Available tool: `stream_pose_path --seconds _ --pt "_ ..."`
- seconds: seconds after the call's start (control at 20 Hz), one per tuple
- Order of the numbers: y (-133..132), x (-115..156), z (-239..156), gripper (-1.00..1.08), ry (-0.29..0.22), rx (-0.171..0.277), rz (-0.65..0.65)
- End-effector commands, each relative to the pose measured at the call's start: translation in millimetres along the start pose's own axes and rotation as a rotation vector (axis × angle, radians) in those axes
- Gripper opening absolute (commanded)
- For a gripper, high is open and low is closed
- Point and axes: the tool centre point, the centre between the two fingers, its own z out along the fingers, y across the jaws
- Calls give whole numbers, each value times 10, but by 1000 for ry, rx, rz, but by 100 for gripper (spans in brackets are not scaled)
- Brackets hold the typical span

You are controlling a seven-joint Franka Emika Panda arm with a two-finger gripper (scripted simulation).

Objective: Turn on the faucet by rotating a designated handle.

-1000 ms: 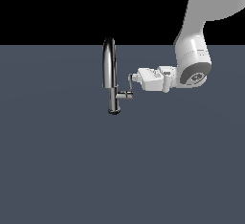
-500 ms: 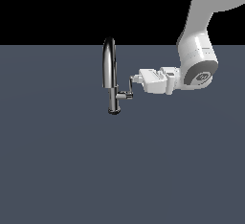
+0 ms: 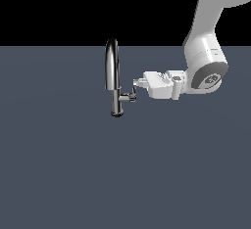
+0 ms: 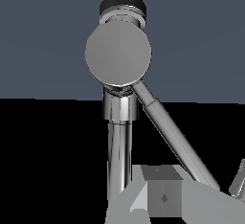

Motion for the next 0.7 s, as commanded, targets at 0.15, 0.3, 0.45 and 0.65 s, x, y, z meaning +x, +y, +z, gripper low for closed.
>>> stream_pose_path --seconds 0.15,0.3,0.45,0.65 --pt "230 164 32 -100 -6 -9 12" --pt "339 232 41 -100 -8 -12 13" --pt "452 304 50 -100 -9 -14 13" --pt "383 332 -6 -100 -1 -3 -4"
